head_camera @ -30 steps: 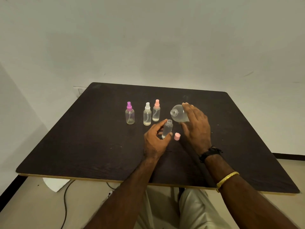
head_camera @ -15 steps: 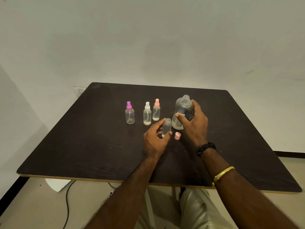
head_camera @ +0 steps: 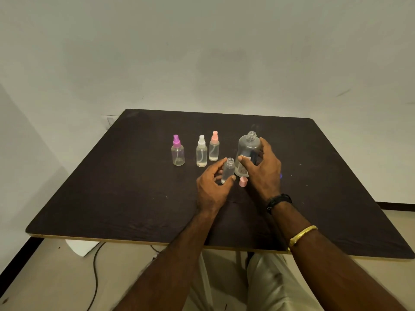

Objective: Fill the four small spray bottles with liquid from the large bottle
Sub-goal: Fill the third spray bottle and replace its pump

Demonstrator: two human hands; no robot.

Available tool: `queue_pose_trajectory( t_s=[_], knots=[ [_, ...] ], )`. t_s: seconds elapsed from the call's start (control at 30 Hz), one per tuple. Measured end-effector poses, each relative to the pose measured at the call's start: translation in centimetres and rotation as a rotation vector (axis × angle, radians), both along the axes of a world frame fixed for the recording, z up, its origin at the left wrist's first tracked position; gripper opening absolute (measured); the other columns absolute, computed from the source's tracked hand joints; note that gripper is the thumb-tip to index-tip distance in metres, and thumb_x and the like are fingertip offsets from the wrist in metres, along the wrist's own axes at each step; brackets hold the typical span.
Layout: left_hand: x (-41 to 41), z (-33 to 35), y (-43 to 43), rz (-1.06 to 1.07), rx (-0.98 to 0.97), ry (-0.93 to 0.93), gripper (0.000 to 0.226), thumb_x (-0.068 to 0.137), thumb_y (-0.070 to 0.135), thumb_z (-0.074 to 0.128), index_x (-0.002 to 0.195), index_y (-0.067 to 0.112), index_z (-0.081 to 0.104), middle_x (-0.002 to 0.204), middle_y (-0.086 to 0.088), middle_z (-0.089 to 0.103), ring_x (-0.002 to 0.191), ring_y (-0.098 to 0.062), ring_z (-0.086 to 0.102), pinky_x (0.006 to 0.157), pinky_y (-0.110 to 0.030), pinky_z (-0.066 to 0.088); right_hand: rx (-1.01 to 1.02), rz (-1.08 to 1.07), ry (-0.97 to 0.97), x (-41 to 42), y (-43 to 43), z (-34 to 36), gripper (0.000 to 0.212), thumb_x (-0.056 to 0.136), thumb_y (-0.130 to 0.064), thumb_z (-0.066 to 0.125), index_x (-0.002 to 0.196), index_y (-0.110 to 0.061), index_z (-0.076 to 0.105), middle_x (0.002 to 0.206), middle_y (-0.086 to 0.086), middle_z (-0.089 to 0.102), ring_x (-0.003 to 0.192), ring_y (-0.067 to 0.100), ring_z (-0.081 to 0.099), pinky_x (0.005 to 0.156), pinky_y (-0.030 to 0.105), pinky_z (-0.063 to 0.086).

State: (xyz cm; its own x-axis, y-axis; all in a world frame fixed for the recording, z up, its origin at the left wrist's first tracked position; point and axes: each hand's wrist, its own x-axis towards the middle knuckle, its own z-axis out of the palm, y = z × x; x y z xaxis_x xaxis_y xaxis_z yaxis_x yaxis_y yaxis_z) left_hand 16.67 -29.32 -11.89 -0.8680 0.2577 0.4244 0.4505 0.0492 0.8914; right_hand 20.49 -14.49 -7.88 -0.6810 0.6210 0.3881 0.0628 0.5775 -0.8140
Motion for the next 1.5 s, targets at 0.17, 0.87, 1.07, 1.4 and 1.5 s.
queue_pose_trajectory(
  t_s=[0.17, 0.87, 1.07, 1.4, 1.5],
  knots=[
    [0.0, 0.0, 0.0, -0.006, -0.009, 0.002, 0.056, 0.083, 0.010, 0.082, 0.136, 0.014, 0.065, 0.124, 0.002, 0.072, 0.108, 0.001, 0.067, 0.089, -0.017, 0.057, -0.002, -0.027, -0.015, 0.1, 0.1, -0.1, 0.085, 0.082, -0.031, 0.083, 0.153, -0.015, 0.039, 0.147, 0.004, 0.055, 0.134, 0.018, 0.053, 0.110, 0.035, 0.048],
    [-0.2, -0.3, 0.2, 0.000, -0.011, -0.016, 0.058, 0.082, 0.012, 0.084, 0.136, 0.014, 0.065, 0.124, 0.004, 0.072, 0.107, 0.003, 0.067, 0.089, -0.017, 0.057, 0.222, -0.071, -0.309, 3.4, -2.2, -1.4, 0.029, 0.088, -0.033, 0.075, 0.114, -0.025, 0.069, 0.103, -0.003, 0.067, 0.083, 0.007, 0.061, 0.076, 0.025, 0.052],
    [-0.2, -0.2, 0.2, -0.005, -0.012, -0.022, 0.057, 0.082, 0.011, 0.083, 0.136, 0.015, 0.065, 0.122, 0.007, 0.071, 0.107, 0.004, 0.067, 0.088, -0.014, 0.055, 0.220, -0.038, -0.410, 3.3, -2.3, -1.6, 0.019, 0.094, -0.026, 0.068, 0.113, -0.022, 0.069, 0.113, 0.002, 0.067, 0.097, 0.014, 0.062, 0.085, 0.027, 0.050],
    [-0.4, -0.6, 0.2, -0.026, 0.019, -0.041, 0.055, 0.085, 0.015, 0.083, 0.136, 0.013, 0.064, 0.128, 0.000, 0.071, 0.114, -0.006, 0.069, 0.095, -0.029, 0.059, 0.110, -0.043, 0.062, 2.7, -3.4, 1.0, 0.018, 0.087, -0.022, 0.075, 0.105, -0.022, 0.070, 0.097, -0.006, 0.066, 0.087, 0.006, 0.065, 0.079, 0.029, 0.059],
    [-0.4, -0.7, 0.2, -0.020, 0.021, -0.065, 0.056, 0.086, 0.021, 0.083, 0.137, 0.012, 0.063, 0.129, -0.002, 0.070, 0.115, -0.007, 0.068, 0.096, -0.029, 0.059, 0.105, 0.028, 0.089, 2.2, -3.8, 1.5, 0.023, 0.088, -0.021, 0.074, 0.110, -0.023, 0.070, 0.104, -0.009, 0.066, 0.094, 0.003, 0.064, 0.084, 0.021, 0.056]
  ],
)
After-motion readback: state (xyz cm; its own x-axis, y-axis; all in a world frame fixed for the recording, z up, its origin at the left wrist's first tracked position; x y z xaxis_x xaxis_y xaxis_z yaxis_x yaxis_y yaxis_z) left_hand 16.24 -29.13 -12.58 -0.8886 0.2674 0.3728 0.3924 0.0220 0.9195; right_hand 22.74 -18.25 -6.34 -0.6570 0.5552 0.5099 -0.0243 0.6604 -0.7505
